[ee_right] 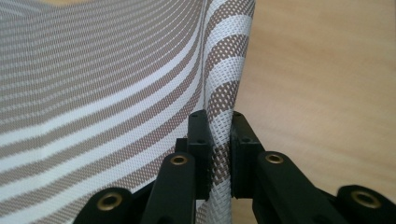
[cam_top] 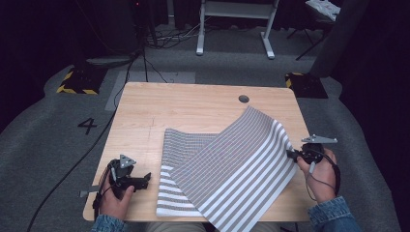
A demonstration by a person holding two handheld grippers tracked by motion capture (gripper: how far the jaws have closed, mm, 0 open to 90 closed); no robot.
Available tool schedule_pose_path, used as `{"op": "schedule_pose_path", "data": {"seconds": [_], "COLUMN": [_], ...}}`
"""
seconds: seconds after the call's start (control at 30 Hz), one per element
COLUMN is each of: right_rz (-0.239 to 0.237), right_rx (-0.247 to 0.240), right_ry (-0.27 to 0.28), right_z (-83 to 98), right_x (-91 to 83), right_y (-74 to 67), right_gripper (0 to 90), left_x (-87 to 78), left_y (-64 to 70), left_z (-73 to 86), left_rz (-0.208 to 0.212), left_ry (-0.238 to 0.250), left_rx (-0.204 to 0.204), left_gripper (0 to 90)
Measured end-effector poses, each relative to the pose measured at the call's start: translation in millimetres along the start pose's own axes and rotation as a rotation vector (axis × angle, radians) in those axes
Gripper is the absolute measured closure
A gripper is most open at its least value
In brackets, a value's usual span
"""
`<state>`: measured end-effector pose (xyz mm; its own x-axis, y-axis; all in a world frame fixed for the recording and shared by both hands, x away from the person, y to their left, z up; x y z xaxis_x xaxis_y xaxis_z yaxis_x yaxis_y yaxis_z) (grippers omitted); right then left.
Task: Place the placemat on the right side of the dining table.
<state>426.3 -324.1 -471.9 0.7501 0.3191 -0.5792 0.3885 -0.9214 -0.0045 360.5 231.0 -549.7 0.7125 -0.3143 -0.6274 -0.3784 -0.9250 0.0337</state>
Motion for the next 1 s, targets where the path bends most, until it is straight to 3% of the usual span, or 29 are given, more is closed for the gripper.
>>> {"op": "schedule_pose_path", "data": {"seconds": [0.23,0.53,0.67,0.73,0.83,1.0], "right_rz": [0.043,0.088,0.125,0.130,0.177,0.180], "right_rx": [-0.067,-0.047,-0.069,-0.092,-0.108,-0.127], "right_ry": [0.042,0.066,0.090,0.108,0.195,0.229], "right_z": [-36.5,-68.2,-79.5,-83.3,-86.8,-82.1], "right_x": [-4.6,8.4,20.9,29.6,43.3,41.3], "right_y": [13.0,31.7,38.2,42.9,52.3,51.6], "right_gripper": [84.4,84.4,84.1,79.2,50.8,40.4], "left_x": [0.2,0.2,0.2,0.3,0.0,0.1], "left_y": [0.0,0.0,0.0,0.0,0.0,0.1], "left_z": [0.0,-0.1,-0.1,-0.1,0.0,-0.1], "left_rz": [-0.002,-0.002,-0.002,-0.002,0.000,0.002], "left_ry": [0.003,0.003,0.003,0.003,0.000,0.001], "left_rx": [-0.001,0.000,-0.001,-0.001,0.000,-0.001], "left_gripper": [0.2,0.2,0.2,0.2,0.2,0.2]}}
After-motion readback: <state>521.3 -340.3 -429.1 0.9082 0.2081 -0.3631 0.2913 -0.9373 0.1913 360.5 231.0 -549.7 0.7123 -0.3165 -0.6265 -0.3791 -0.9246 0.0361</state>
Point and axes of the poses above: each handheld gripper's, and its own axes: x roughly forward along the jaws, z roughly out of its underside, y roughly to its right, the point moved 6 cm from there along x, roughly forward along the jaws, and after that the axes turned 10 degrees about y, right-handed, at the moved point
